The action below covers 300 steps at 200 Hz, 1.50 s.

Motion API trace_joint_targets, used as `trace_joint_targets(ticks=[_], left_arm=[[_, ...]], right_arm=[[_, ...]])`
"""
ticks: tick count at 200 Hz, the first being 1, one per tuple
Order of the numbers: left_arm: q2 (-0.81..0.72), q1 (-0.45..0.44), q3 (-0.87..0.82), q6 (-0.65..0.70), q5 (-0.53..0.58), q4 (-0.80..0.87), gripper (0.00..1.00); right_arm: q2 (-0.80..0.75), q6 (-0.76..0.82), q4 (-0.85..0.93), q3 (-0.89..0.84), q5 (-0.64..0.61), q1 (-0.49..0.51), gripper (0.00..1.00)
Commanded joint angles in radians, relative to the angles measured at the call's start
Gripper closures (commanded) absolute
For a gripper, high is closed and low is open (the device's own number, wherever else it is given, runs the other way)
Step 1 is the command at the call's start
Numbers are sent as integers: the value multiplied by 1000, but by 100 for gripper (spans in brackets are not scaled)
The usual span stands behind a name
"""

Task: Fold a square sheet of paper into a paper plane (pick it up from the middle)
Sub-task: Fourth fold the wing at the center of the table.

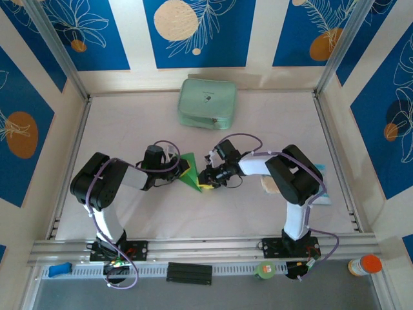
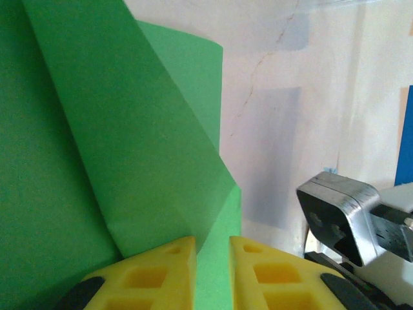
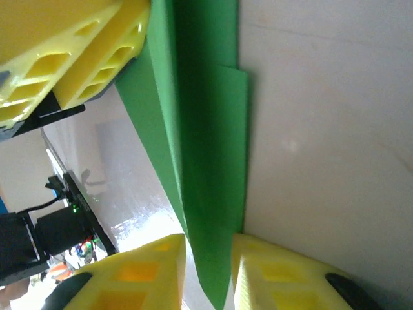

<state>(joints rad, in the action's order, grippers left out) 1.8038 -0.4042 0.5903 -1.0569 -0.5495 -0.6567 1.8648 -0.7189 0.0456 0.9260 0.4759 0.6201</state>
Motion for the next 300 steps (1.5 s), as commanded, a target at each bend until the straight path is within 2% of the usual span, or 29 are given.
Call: trace_joint_targets(ticks=[1,43,102,137,201,300], left_arm=[[26,-7,8,23,35,129,78],[35,-11,27,12,47,199,77],[16,-25,55,44,85,323,77],[7,-34,86,75,117,433,74],[8,-46,127,95,151,535,71],[11,-54,153,103,180,598,70]], right_arm=[[-91,-11,37,-26,-45,-11,71],[-164,20,75,-13,-100,9,73],[-67,32,88,83,-127,84,84],[-19,35,101,111,-129,97,85],[13,31,122,102,-145,98,85],[56,29,143,103,-128,96,85]])
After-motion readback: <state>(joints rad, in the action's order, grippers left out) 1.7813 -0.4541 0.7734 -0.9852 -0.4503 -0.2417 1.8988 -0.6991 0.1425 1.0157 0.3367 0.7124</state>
